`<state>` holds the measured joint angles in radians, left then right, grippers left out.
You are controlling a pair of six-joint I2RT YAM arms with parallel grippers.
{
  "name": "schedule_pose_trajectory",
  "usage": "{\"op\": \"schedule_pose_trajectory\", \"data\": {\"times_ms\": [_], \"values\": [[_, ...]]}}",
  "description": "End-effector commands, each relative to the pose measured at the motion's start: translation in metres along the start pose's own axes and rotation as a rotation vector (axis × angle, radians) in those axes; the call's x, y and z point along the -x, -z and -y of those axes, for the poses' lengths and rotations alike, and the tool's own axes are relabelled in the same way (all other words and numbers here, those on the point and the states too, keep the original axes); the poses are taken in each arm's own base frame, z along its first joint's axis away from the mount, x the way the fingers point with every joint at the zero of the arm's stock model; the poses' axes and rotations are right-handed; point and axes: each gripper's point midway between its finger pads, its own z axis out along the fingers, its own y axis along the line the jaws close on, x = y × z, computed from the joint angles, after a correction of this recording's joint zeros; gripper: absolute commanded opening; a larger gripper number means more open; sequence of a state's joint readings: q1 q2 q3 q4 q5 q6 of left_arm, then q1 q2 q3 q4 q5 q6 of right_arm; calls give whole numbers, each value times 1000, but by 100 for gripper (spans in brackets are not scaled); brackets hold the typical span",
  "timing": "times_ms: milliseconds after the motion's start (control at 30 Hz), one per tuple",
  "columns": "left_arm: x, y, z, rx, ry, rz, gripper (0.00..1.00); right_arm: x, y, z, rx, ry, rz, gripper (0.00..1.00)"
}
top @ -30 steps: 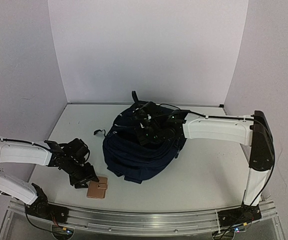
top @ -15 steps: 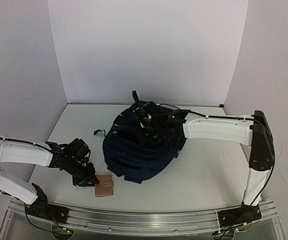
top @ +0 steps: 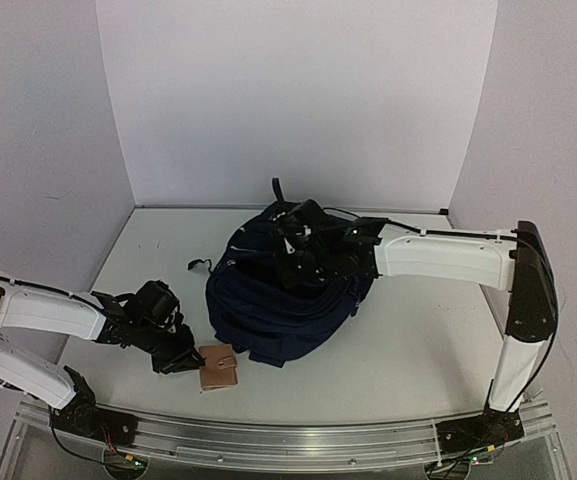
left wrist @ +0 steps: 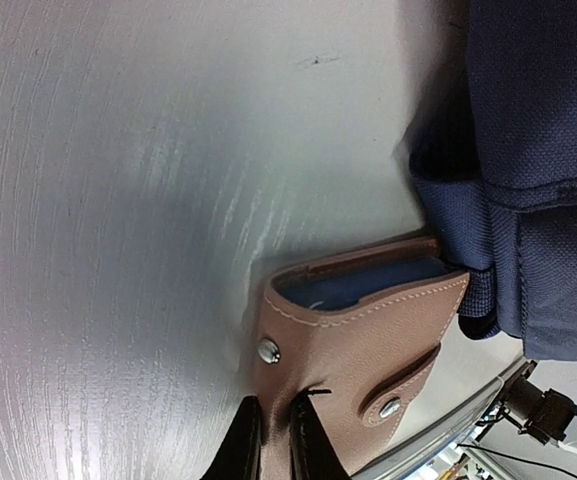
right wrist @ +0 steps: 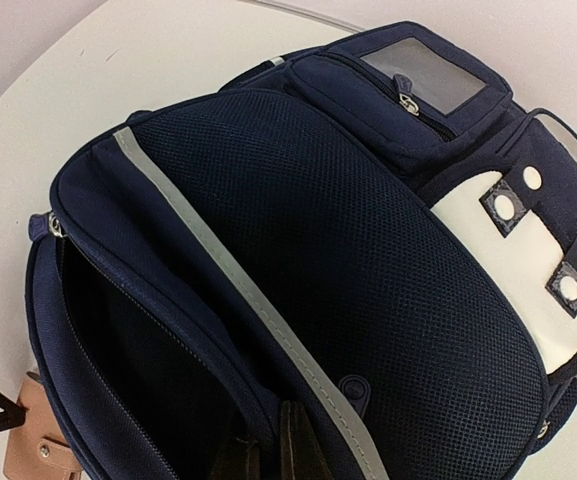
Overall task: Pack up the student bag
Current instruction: Pick up the personal item from the center of the board.
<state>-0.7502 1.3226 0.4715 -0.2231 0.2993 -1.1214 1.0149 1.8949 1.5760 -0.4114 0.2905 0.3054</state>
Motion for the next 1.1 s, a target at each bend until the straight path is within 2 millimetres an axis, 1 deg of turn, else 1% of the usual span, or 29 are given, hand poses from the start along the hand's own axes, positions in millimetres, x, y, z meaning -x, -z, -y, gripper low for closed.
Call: {"op": "schedule_pose_trajectory", "data": {"times_ms": [0, 167, 300, 400, 533, 667, 800, 900, 1000, 1067], "values": [[7, 5, 9, -62, -24, 58, 0, 40, 31, 8, 21, -109, 117, 0], [8, 37, 30, -162, -44, 116, 0, 47, 39, 3, 66, -149, 124, 0], [3, 57, 37, -211, -50, 123, 0, 49, 40, 2, 85, -175, 121, 0], [-3, 67, 44, -249, -67, 111, 0, 50, 41, 1, 93, -182, 122, 0], [-8, 91, 75, -365, -162, 109, 0, 53, 43, 0, 107, -198, 123, 0], [-13, 124, 112, -483, -290, 126, 0, 53, 42, 1, 102, -209, 121, 0], [-19, 152, 146, -594, -377, 118, 0, 53, 42, 2, 102, -215, 118, 0], [-19, 157, 168, -649, -384, 90, 0, 54, 43, 0, 113, -223, 118, 0], [-13, 151, 192, -693, -368, 53, 0, 60, 48, -3, 135, -227, 127, 0], [-4, 148, 208, -729, -342, 65, 0, 64, 53, -5, 151, -225, 135, 0]]}}
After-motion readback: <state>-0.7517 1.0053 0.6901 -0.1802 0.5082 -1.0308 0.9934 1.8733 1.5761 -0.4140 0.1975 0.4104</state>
